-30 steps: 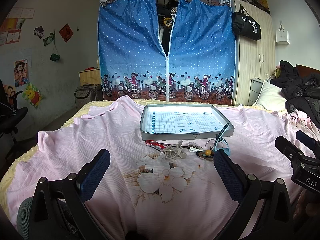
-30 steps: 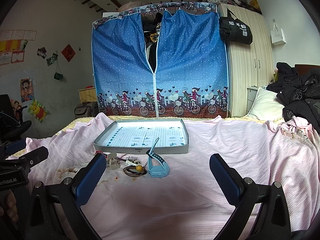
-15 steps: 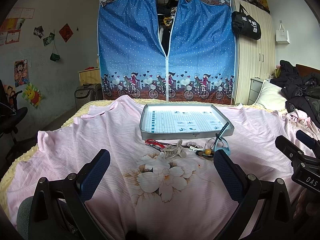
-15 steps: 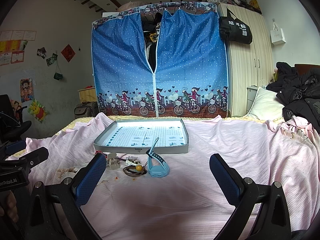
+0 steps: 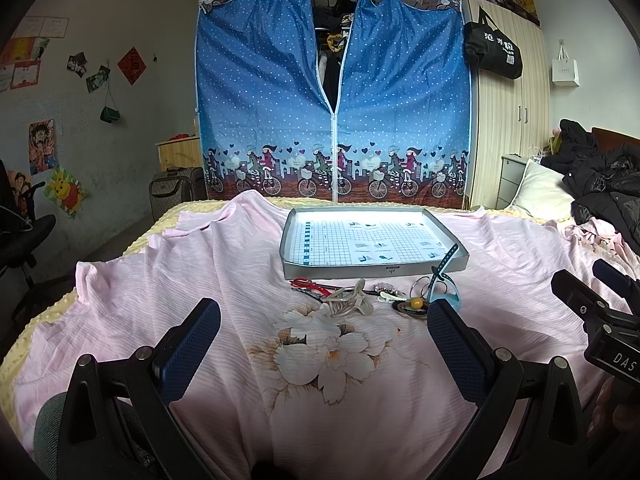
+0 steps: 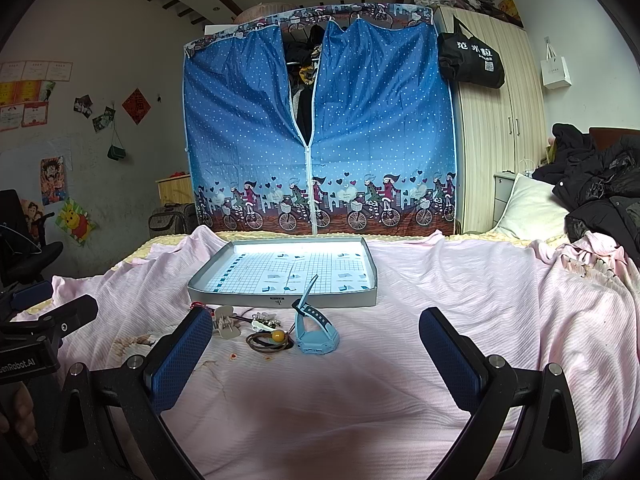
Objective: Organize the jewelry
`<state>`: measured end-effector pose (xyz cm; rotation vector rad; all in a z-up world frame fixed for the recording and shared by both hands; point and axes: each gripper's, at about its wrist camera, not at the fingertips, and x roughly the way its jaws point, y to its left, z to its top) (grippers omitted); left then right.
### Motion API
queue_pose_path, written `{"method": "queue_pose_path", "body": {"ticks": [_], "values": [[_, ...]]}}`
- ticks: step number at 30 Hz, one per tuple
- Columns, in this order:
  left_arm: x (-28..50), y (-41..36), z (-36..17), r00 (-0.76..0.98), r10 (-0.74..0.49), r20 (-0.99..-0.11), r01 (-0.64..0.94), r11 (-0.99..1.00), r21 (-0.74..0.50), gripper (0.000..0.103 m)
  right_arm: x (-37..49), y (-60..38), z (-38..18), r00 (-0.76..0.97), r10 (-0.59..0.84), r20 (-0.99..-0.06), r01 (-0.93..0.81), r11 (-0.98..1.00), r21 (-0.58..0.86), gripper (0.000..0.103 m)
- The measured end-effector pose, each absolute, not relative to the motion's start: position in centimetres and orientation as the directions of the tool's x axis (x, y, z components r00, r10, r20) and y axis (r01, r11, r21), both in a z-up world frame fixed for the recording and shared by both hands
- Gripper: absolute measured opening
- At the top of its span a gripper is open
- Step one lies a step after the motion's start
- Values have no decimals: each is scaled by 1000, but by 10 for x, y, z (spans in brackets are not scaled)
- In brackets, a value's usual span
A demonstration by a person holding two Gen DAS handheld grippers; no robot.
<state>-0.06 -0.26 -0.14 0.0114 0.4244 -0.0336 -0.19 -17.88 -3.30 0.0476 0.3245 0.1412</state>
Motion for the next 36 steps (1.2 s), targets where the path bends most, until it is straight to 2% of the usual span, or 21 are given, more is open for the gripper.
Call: {"method": "queue_pose_path", "body": {"ticks": [12, 16, 20, 26, 32, 36], "values": [[-1, 0, -5, 908, -29, -417, 35, 999, 6, 102, -1, -179, -33, 937, 146, -316, -131, 989, 70, 103], [4, 2, -11, 893, -20, -450, 28, 1000, 12, 102, 1, -179, -36, 928, 145, -344, -128, 989, 72, 103], [14, 4, -18, 859, -5, -512, 14, 1000, 15, 102, 10, -178, -37, 903, 150, -403, -122, 988, 95, 103], [28, 15, -30, 785, -21, -619, -1, 999, -34, 101, 29, -191, -55, 819, 175, -546, -100, 981, 165, 103], [49, 13, -37, 675, -70, -734, 39, 997, -60, 101, 51, -201, -74, 705, 219, -674, -87, 970, 225, 103], [73, 13, -45, 566, -130, -814, 90, 991, -96, 101, 68, -201, -75, 650, 234, -723, -132, 972, 196, 103]]}}
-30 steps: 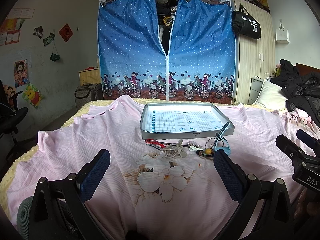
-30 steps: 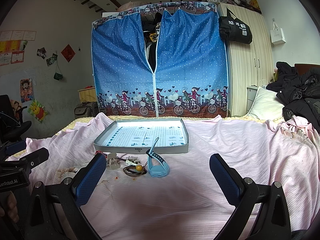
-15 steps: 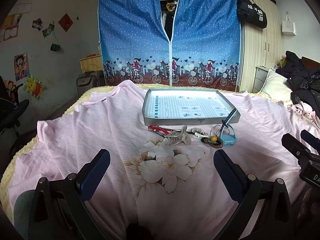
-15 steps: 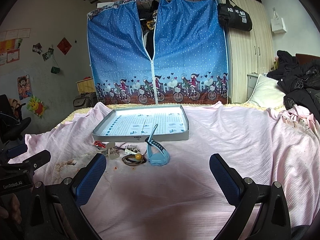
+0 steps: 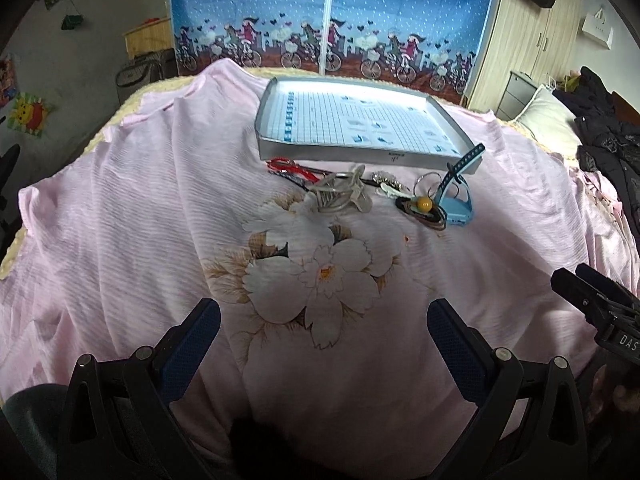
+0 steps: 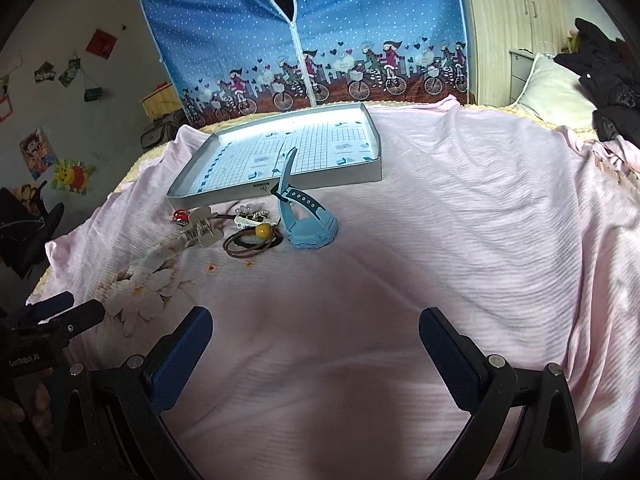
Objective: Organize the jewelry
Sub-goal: 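Grasp the light-blue watch with the right tool while the left grasps the yellow-bead hair tie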
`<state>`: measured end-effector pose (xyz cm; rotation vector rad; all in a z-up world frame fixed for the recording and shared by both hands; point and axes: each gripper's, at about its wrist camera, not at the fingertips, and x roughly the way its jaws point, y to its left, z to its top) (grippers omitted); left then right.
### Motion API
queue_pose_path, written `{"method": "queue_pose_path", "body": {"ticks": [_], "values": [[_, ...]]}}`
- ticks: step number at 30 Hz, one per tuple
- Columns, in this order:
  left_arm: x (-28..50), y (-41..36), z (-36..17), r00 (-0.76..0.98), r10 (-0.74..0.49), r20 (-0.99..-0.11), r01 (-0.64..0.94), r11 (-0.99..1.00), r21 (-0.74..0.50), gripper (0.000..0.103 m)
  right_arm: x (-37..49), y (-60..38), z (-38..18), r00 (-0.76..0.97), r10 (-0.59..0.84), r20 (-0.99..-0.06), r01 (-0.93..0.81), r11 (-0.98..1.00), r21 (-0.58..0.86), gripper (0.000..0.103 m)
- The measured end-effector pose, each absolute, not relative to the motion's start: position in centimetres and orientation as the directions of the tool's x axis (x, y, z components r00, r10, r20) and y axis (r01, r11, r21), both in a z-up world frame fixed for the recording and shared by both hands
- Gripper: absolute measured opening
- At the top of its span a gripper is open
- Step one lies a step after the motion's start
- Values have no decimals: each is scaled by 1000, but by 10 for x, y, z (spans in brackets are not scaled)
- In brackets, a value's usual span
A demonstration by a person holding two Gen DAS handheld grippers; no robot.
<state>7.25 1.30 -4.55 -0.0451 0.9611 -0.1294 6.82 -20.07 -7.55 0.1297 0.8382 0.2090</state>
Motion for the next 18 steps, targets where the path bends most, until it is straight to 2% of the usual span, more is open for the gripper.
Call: {"method": "queue_pose_path", "body": {"ticks": [4, 8, 12, 16, 18], "values": [[100, 9, -52, 480, -177, -859, 137, 983, -125, 101, 99, -203, -77, 581, 244, -776, -201, 968, 153, 103], [125, -1, -52, 465, -206, -861, 207, 971, -121, 100, 134, -209, -83, 541, 242, -806, -254, 960, 119, 103], [149, -12, -59, 408, -310, -859, 263, 941, -215, 87, 164, -211, -93, 504, 288, -814, -317, 939, 135, 101], [172, -20, -68, 354, -401, -845, 276, 908, -316, 68, 184, -208, -100, 509, 318, -800, -384, 916, 120, 90], [180, -22, -72, 330, -447, -831, 277, 888, -367, 62, 190, -209, -107, 493, 341, -800, -402, 905, 138, 84]]}}
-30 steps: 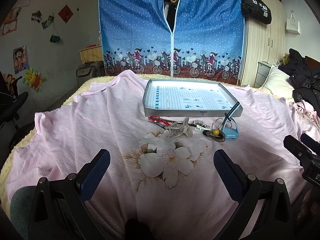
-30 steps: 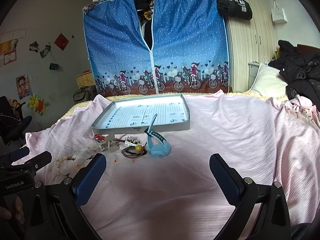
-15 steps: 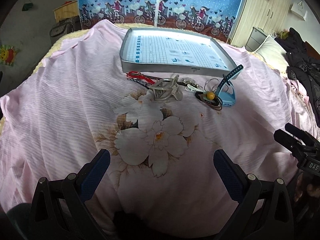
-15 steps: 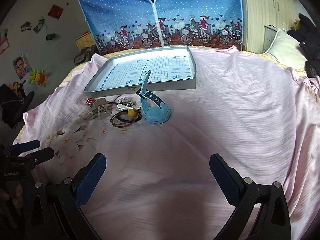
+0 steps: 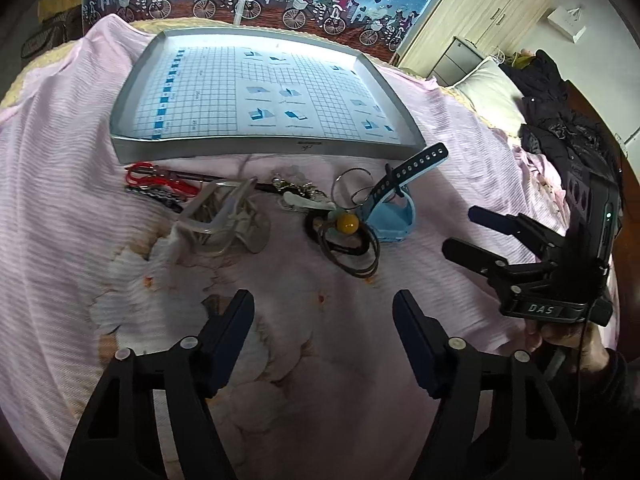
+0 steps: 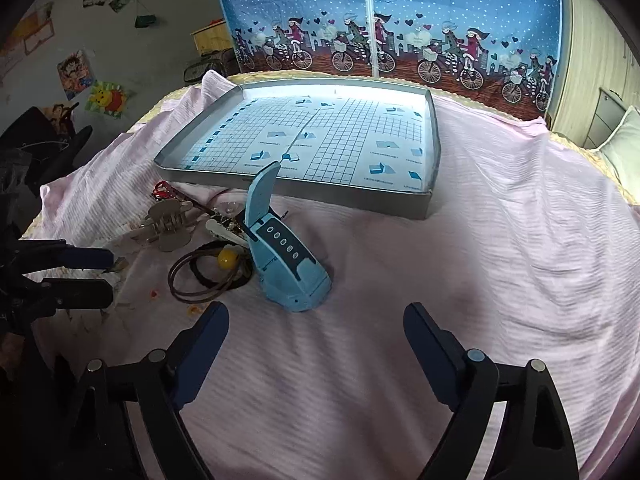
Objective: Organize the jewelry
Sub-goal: 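Grasp the light-blue watch with the right tool while the left grasps the yellow-bead hair tie, then carry the watch into the tray with the right tool while the left drops the hair tie there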
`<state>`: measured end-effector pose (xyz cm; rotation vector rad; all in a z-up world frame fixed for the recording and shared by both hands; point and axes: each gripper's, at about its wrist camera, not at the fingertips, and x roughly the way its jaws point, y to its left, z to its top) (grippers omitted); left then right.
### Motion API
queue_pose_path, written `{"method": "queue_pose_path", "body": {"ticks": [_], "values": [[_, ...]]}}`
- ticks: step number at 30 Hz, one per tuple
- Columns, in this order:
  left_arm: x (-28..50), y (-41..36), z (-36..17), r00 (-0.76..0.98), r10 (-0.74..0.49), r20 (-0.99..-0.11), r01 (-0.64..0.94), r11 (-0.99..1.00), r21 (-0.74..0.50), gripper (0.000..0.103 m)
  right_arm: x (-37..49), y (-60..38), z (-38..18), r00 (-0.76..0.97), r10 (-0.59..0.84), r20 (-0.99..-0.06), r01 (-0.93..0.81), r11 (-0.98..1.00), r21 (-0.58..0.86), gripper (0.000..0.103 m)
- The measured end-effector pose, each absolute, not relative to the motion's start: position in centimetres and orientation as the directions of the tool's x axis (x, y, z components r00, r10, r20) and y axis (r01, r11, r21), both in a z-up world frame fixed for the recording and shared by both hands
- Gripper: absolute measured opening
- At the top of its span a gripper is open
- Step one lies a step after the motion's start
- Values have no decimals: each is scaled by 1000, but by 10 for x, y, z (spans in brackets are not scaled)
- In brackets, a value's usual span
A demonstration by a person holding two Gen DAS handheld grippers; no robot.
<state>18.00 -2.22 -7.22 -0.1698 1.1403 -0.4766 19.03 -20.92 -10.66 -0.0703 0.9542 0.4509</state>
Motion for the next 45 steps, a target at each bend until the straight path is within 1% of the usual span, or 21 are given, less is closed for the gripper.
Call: {"method": "queue_pose_path", "body": {"ticks": [1, 3, 5, 7, 8, 10, 14, 15, 16, 19, 21, 25, 26, 27, 29, 33, 39, 45], "values": [[183, -23, -73, 319, -469, -824, 279, 877, -391, 59, 193, -210, -110, 484, 350, -802, -410, 900, 146, 81], [189, -25, -76, 303, -498, -813, 281, 861, -423, 56, 197, -210, -114, 472, 361, -804, -431, 890, 147, 79], [195, -27, -78, 291, -511, -809, 277, 854, -440, 54, 201, -209, -116, 471, 366, -803, -444, 885, 143, 73], [202, -29, -82, 272, -521, -809, 263, 849, -458, 45, 205, -207, -118, 467, 381, -798, -458, 876, 149, 69], [205, -28, -85, 258, -528, -809, 254, 845, -470, 43, 206, -205, -119, 465, 385, -797, -470, 870, 146, 68], [209, -26, -88, 242, -534, -810, 243, 842, -482, 36, 208, -200, -121, 461, 391, -796, -497, 857, 133, 66], [218, -22, -90, 224, -549, -805, 232, 833, -503, 27, 214, -189, -129, 446, 396, -803, -548, 830, 106, 63], [220, -22, -90, 220, -553, -804, 231, 830, -508, 23, 216, -186, -131, 443, 394, -805, -557, 825, 98, 63], [221, -20, -91, 220, -553, -803, 231, 830, -508, 18, 218, -184, -133, 441, 391, -808, -564, 821, 90, 63], [225, -18, -92, 229, -542, -808, 243, 836, -492, 7, 226, -178, -141, 435, 385, -814, -574, 815, 79, 63], [225, -17, -92, 239, -535, -810, 252, 840, -481, 4, 230, -176, -147, 423, 385, -820, -580, 810, 81, 63], [221, -17, -92, 261, -523, -811, 265, 847, -461, 1, 231, -171, -152, 416, 380, -826, -592, 803, 71, 63], [221, -20, -92, 269, -519, -811, 269, 849, -455, 1, 231, -171, -153, 418, 377, -826, -592, 803, 67, 62], [220, -19, -90, 278, -512, -812, 273, 853, -445, 1, 229, -169, -153, 421, 375, -826, -591, 804, 64, 60], [216, -19, -89, 297, -492, -818, 280, 864, -418, 1, 228, -167, -154, 420, 373, -827, -586, 807, 66, 52], [206, -17, -85, 330, -461, -824, 294, 879, -375, 0, 223, -160, -153, 438, 347, -829, -577, 816, 37, 51], [194, -14, -74, 391, -465, -795, 294, 881, -371, 0, 217, -160, -150, 451, 334, -827, -534, 844, 49, 51], [183, -11, -55, 472, -494, -730, 330, 867, -373, 0, 207, -168, -136, 494, 332, -803, -502, 864, 49, 51]]}}
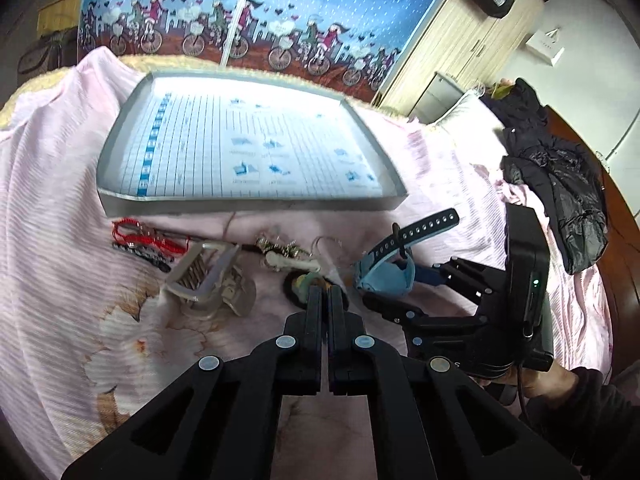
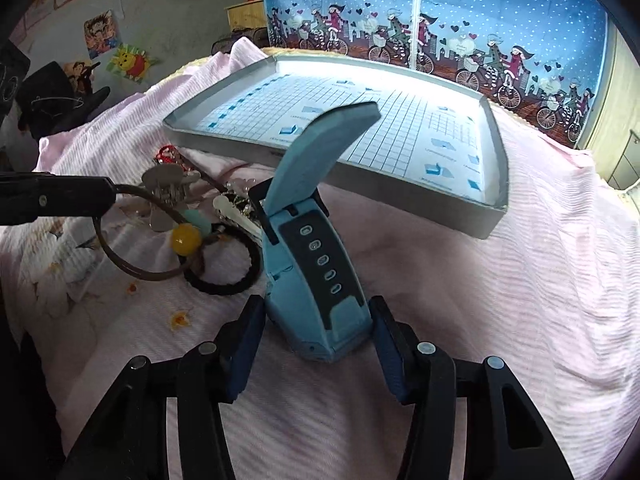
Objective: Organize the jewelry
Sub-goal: 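Carry the watch into the tray with the right tool while the left drops the hair tie there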
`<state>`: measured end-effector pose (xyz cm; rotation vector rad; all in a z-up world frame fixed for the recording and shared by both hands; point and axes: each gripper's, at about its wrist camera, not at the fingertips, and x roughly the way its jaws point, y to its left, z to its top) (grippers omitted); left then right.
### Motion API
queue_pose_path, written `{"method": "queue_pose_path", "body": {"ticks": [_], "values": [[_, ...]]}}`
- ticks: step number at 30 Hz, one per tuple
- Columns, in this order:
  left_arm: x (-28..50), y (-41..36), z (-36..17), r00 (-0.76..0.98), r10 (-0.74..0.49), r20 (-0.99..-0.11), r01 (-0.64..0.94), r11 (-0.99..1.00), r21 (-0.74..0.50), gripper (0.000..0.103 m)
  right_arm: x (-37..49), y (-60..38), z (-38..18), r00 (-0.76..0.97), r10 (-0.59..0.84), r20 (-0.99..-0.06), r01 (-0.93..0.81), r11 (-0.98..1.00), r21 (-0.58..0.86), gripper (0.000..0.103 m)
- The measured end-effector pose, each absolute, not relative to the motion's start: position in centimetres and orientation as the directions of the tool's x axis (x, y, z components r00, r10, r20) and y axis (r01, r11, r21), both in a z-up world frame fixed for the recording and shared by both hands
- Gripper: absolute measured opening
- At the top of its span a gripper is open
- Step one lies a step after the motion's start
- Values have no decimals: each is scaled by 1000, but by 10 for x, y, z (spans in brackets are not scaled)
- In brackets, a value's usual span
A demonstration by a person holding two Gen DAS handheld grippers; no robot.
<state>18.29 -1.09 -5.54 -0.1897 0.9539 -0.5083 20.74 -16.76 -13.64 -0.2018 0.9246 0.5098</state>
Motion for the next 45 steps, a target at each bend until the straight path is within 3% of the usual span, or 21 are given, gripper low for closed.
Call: {"method": "queue_pose_path", "body": {"ticks": [12, 17, 20, 32, 39, 45], "values": [[191, -7, -20, 592, -551, -589, 405, 835, -373, 0, 206, -180, -93, 615, 391, -685, -434, 893, 120, 51], [213, 1, -19, 615, -553, -562, 386, 833, -396, 0, 216, -186, -83, 594, 422, -685, -421, 888, 182, 51], [229, 7, -20, 626, -542, -561, 373, 840, -395, 0, 223, -187, -78, 628, 398, -668, -411, 899, 150, 51], [302, 33, -64, 644, -439, -627, 227, 892, -392, 0, 304, -162, -111, 666, 363, -652, -283, 931, 229, 51], [310, 38, -90, 602, -389, -698, 183, 917, -353, 0, 321, -149, -139, 616, 336, -712, -286, 938, 195, 51], [307, 37, -93, 600, -338, -725, 169, 940, -297, 2, 318, -153, -134, 627, 344, -700, -295, 935, 195, 52]]}}
